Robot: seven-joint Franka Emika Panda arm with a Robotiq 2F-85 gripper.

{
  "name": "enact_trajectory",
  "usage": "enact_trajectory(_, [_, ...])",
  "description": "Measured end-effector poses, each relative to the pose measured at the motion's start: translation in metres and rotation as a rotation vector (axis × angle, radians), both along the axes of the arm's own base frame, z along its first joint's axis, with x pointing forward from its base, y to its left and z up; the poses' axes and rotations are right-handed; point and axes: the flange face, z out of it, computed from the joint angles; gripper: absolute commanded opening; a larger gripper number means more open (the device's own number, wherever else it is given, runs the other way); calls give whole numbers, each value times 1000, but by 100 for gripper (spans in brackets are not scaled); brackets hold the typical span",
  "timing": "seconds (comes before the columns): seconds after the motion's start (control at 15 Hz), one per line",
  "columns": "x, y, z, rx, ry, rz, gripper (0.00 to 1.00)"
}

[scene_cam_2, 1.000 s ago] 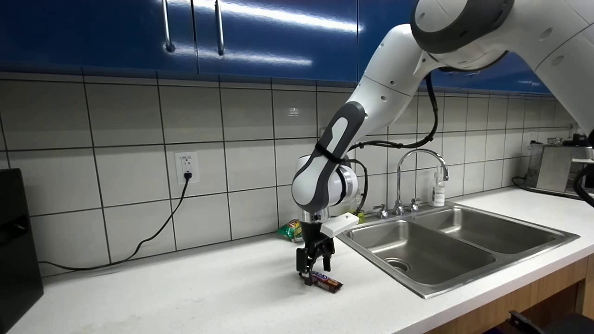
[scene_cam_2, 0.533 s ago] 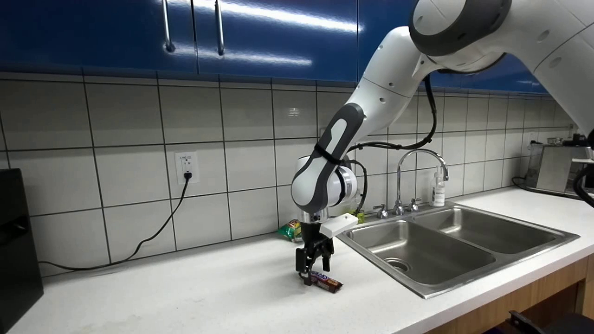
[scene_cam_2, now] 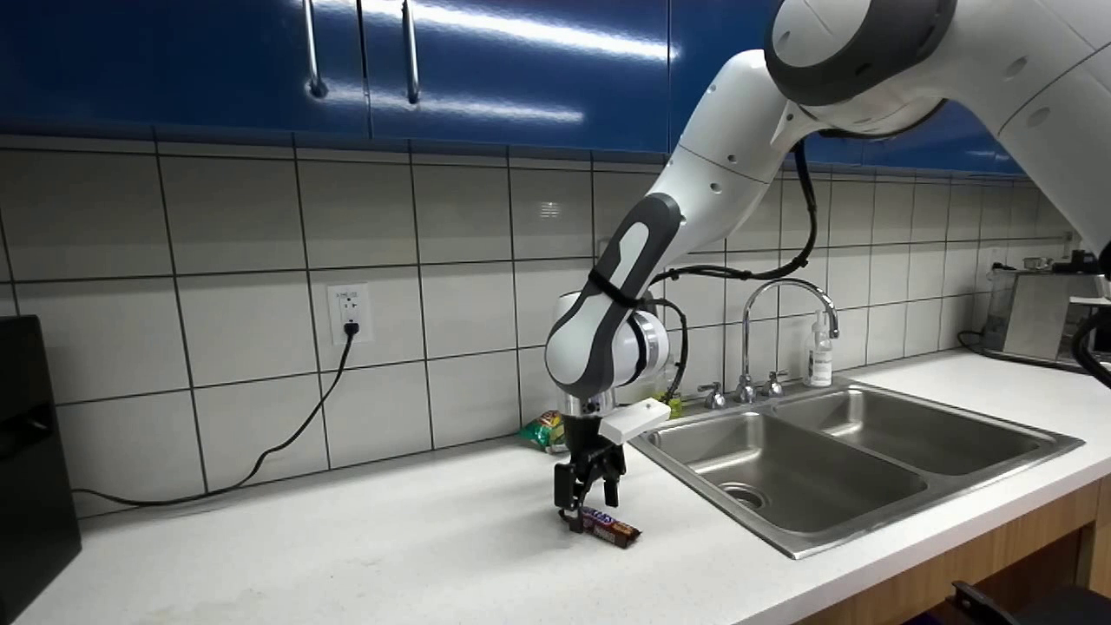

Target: Put the snickers bar inside the sink

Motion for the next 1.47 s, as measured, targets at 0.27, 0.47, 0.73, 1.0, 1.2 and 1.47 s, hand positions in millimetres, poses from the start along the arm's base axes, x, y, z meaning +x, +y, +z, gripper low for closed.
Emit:
enact_trajectory(0.27, [0,-3,-2,-3,2,-4,65])
enact_trajectory(0.47, [0,-5,-3,-5,4,-7,42])
enact_trajectory(0.73, [1,-6,-5,-6,6,-9,12])
enact_trajectory(1.0, [4,-10,-3,-9,1,-16,4])
enact_trajectory(1.2, [5,-11,-3,-10,2,-17,4])
enact_trajectory(1.47, [8,-14,-1,-14,0,-22,4])
